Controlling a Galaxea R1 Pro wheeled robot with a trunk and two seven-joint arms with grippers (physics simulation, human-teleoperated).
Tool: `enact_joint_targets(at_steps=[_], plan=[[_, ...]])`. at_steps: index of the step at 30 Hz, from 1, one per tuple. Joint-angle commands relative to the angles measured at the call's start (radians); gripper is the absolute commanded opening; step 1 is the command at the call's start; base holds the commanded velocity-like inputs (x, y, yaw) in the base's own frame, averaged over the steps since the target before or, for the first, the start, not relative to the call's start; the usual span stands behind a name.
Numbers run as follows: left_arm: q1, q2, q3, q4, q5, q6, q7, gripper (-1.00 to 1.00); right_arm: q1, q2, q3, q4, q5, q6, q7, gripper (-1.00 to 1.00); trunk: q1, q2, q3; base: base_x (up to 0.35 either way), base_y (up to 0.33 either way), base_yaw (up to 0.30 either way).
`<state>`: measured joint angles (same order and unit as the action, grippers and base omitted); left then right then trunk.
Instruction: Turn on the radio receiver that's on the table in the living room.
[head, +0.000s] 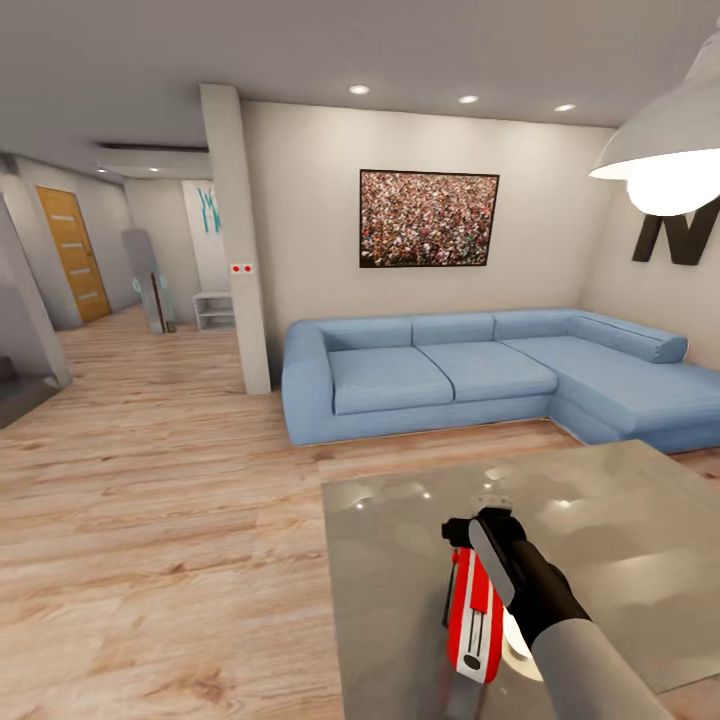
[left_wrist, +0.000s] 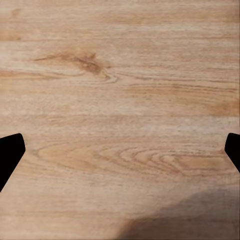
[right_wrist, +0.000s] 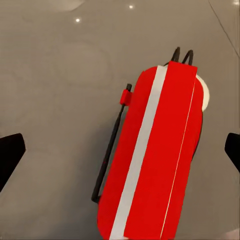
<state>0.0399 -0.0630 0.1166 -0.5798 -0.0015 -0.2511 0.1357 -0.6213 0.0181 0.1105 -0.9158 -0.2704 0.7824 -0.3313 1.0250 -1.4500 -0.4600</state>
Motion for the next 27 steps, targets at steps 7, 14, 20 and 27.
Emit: enact_joint_targets(at_steps=[7,14,20,27], plan=[[0.0,0.0,0.0,0.0,0.0,0.0,0.0,1.0,0.0,-0.004,-0.099,0.001,0.001,0.001,-0.002,1.0,0.0,0.0,0.0,0.0,0.028,0.0],[0.0,0.0,0.0,0.0,0.0,0.001,0.001,1.0,0.0,-0.007,-0.122,0.041,0.003,0.0,-0.01,1.0,0.0,0.0,0.0,0.0,0.001,0.0],[0.0,0.0,0.0,0.0,0.0,0.0,0.001,1.0,0.0,-0.01,-0.124,0.074,0.003,-0.002,-0.008,1.0,0.0,0.0,0.0,0.0,0.0,0.0],[0.0,0.0,0.0,0.0,0.0,0.0,0.001,1.0,0.0,-0.01,-0.124,0.083,0.002,-0.027,-0.001,1.0,0.0,0.0,0.0,0.0,0.0,-0.001]])
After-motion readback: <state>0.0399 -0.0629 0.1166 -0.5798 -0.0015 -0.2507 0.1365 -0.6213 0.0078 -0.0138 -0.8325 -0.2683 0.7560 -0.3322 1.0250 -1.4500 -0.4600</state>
